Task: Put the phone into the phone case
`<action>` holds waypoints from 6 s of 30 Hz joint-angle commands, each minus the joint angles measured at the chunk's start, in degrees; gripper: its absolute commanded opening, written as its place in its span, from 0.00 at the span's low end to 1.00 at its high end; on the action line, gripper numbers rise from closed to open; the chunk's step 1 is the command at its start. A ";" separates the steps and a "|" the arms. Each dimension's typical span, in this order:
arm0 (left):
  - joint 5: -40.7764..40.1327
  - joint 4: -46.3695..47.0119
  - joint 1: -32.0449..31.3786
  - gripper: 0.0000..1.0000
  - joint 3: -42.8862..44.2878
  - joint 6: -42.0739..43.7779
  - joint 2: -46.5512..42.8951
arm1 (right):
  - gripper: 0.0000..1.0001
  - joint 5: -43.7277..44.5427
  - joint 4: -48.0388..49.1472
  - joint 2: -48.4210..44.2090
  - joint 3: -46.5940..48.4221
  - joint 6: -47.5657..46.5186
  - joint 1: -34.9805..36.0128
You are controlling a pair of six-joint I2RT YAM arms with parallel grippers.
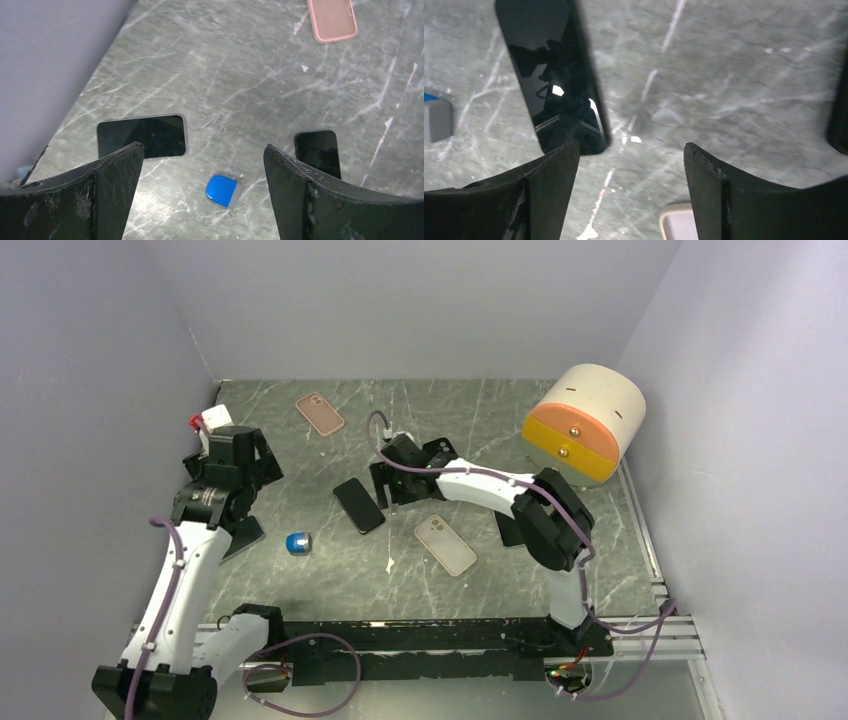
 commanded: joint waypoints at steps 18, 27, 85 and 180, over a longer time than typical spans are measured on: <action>-4.74 -0.44 0.50 0.95 1.83 -3.06 -3.01 | 0.96 4.27 -2.36 16.39 22.18 -3.94 6.49; -4.88 -0.60 0.46 0.95 1.92 -3.21 -3.03 | 0.94 7.69 -5.82 20.33 26.31 -4.28 8.16; 2.13 2.55 0.46 0.95 0.20 -1.10 -2.71 | 0.80 14.93 2.35 3.37 -3.33 -4.80 6.76; 26.94 24.45 -44.17 0.38 4.47 -15.88 48.16 | 0.40 15.46 -8.10 -54.36 -37.86 4.27 -5.36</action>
